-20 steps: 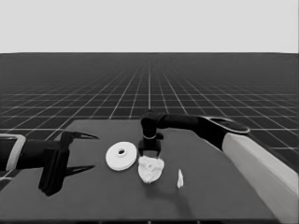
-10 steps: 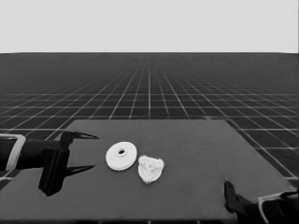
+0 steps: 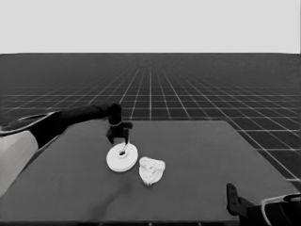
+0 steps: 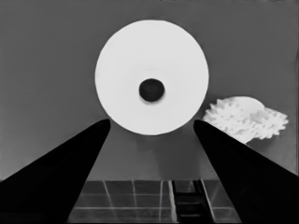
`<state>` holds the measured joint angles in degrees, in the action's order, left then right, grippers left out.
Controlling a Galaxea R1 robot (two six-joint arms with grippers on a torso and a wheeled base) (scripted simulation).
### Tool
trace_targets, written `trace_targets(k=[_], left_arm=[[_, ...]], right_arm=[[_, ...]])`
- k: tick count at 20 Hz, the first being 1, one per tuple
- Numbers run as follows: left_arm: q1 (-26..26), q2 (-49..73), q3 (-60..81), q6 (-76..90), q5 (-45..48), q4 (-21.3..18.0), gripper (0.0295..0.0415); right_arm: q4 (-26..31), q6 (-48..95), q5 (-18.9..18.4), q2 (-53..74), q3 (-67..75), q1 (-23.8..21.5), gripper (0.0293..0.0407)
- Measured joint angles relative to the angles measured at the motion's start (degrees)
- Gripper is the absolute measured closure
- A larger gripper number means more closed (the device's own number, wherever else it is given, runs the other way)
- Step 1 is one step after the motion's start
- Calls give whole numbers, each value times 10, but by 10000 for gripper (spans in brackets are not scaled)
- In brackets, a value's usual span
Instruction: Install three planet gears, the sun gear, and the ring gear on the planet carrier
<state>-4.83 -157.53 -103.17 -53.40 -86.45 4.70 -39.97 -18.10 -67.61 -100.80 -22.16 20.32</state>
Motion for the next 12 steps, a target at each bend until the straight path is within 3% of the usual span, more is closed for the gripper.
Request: trace_targets(k=[1, 3, 10, 11, 12], left_arm=[[38, -10, -25, 10, 25, 31, 326], [83, -26, -67, 28, 52, 57, 326], [100, -38, -97, 42, 68, 67, 326], [100, -38, -97, 42, 68, 68, 352], [100, -39, -97, 42, 68, 68, 362]], right_arm=[[0, 0, 0, 0, 0, 0, 315], [0, 0, 0, 0, 0, 0, 315], [0, 0, 0, 0, 0, 0, 315], [0, 0, 0, 0, 0, 0, 315], [0, 0, 0, 0, 0, 0, 315]])
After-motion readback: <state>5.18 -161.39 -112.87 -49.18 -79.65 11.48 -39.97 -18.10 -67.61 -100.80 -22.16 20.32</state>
